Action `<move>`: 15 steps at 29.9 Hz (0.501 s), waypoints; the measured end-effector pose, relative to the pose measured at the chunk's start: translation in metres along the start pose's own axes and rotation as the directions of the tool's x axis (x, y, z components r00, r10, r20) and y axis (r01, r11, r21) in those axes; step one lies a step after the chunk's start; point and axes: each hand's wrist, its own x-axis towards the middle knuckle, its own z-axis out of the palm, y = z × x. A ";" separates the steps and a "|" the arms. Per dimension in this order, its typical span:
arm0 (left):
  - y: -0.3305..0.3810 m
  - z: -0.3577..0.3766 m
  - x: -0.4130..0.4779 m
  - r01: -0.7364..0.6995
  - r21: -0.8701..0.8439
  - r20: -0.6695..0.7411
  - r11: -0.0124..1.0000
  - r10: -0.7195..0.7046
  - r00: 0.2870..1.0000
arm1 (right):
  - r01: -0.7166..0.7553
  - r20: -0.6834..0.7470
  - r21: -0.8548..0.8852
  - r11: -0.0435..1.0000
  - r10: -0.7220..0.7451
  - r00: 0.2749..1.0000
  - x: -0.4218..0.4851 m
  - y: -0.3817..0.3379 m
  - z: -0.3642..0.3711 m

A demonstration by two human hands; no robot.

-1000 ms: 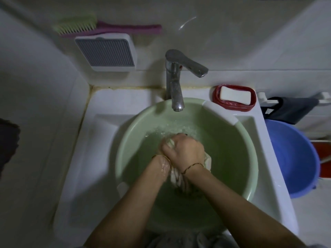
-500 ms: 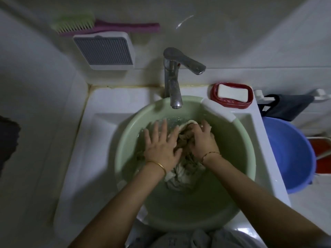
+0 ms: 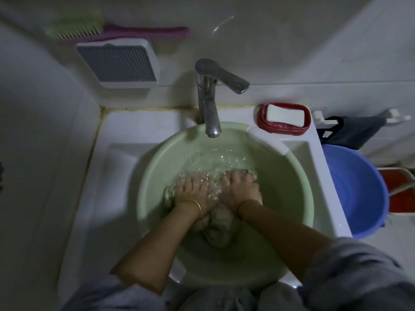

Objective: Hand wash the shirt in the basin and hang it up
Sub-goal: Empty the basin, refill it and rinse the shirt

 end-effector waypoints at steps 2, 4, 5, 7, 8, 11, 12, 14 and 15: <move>-0.004 -0.011 -0.005 -0.075 -0.030 -0.156 0.997 0.069 0.985 | -0.100 0.023 0.185 0.978 0.097 0.995 0.006 0.002 -0.014; -0.008 -0.022 -0.016 -0.147 -0.086 -0.368 0.985 0.106 0.924 | -0.095 0.108 0.398 0.912 0.056 0.993 0.012 0.009 -0.027; -0.009 -0.025 -0.020 -0.184 -0.123 -0.472 0.975 0.105 0.875 | -0.096 0.197 0.501 0.860 -0.006 0.980 0.011 0.013 -0.037; -0.009 -0.029 -0.029 -0.274 -0.230 -0.595 0.934 0.088 0.799 | -0.170 0.286 0.631 0.757 -0.023 0.958 0.004 0.020 -0.052; -0.009 -0.029 -0.032 -0.308 -0.333 -0.573 0.891 0.068 0.817 | -0.206 0.278 0.688 0.696 0.009 0.960 0.002 0.023 -0.056; -0.005 -0.024 -0.034 -0.256 -0.534 -0.274 0.805 0.121 0.954 | -0.181 0.156 0.632 0.754 0.105 0.982 -0.009 0.034 -0.062; -0.003 -0.020 -0.032 -0.233 -0.450 -0.193 0.862 0.161 0.968 | -0.136 0.094 0.528 0.838 0.102 0.990 -0.015 0.039 -0.064; 0.003 -0.009 -0.031 -0.191 -0.263 -0.078 0.946 0.176 0.981 | -0.047 -0.087 0.324 0.945 0.079 0.993 -0.023 0.044 -0.067; 0.007 -0.004 -0.030 -0.175 -0.209 -0.061 0.962 0.165 0.984 | 0.012 -0.148 0.259 0.966 0.028 0.989 -0.023 0.042 -0.064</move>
